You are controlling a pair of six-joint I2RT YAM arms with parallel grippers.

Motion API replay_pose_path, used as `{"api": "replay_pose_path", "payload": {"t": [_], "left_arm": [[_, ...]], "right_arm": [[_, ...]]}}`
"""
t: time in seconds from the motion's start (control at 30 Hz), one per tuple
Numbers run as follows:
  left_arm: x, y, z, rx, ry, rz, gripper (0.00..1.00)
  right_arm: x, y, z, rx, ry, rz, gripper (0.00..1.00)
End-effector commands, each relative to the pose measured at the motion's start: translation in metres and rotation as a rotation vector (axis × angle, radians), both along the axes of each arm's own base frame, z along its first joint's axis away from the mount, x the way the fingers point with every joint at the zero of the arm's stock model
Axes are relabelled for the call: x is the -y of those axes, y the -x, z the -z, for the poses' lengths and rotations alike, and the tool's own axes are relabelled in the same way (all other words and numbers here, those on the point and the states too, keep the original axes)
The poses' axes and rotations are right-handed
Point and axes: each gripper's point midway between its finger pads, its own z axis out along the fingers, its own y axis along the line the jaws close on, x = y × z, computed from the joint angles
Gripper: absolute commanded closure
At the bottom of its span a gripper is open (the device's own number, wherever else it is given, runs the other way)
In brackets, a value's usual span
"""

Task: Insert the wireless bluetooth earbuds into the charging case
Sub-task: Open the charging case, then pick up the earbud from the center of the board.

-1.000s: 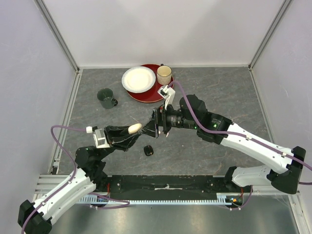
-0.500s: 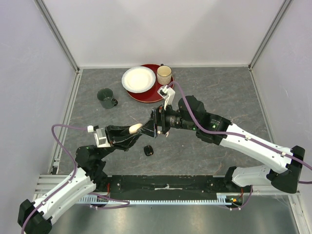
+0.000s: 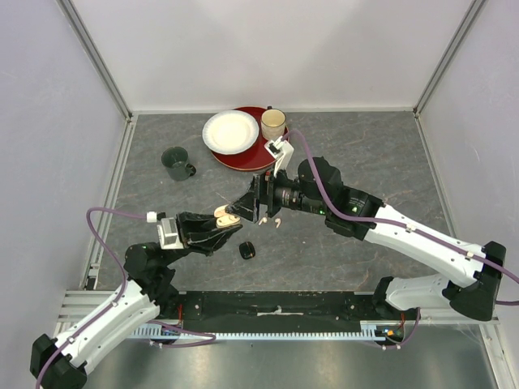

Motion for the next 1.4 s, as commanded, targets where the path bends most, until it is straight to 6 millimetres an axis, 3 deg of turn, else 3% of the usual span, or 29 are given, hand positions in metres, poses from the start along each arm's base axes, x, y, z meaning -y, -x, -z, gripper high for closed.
{"api": "replay_pose_path", "payload": {"t": [0.0,0.17,0.5,0.57,0.63,0.7,0.73,0.83,1.0,1.07,1.23,1.37], "left_arm": [[-0.006,0.014,-0.026,0.073,0.053,0.023,0.98],[-0.009,0.007,-0.021,0.055,0.059,-0.017,0.98],[-0.011,0.002,-0.013,0.03,0.049,-0.045,0.98],[-0.011,0.001,-0.012,0.029,0.046,-0.048,0.98],[-0.012,0.002,-0.014,0.034,0.051,-0.053,0.98],[-0.013,0.004,-0.017,0.037,0.053,-0.052,0.98],[-0.014,0.004,-0.019,0.041,0.054,-0.055,0.98],[-0.015,0.006,-0.021,0.046,0.047,-0.057,0.98],[-0.017,0.009,-0.024,0.05,0.041,-0.058,0.98],[-0.018,0.011,-0.027,0.059,0.041,-0.059,0.98],[-0.019,0.012,-0.028,0.063,0.03,-0.059,0.98],[-0.021,0.013,-0.029,0.066,0.029,-0.07,0.98]], "right_arm": [[-0.006,-0.006,-0.02,0.025,-0.06,0.007,0.11],[-0.005,0.0,-0.036,0.04,-0.109,-0.019,0.1],[0.013,0.004,-0.094,0.122,-0.248,-0.01,0.06],[0.02,-0.003,-0.095,0.126,-0.246,0.031,0.05],[0.041,-0.03,-0.091,0.121,-0.223,0.186,0.05],[0.062,-0.054,-0.062,0.042,-0.141,0.333,0.05],[0.081,-0.076,-0.05,0.022,-0.107,0.466,0.08],[0.108,-0.098,0.004,-0.07,0.03,0.616,0.14],[0.11,-0.105,0.091,-0.216,0.245,0.631,0.22],[0.11,-0.106,0.124,-0.265,0.329,0.636,0.31],[0.107,-0.108,0.176,-0.335,0.456,0.634,0.49],[0.109,-0.11,0.216,-0.392,0.542,0.663,0.51]]}}
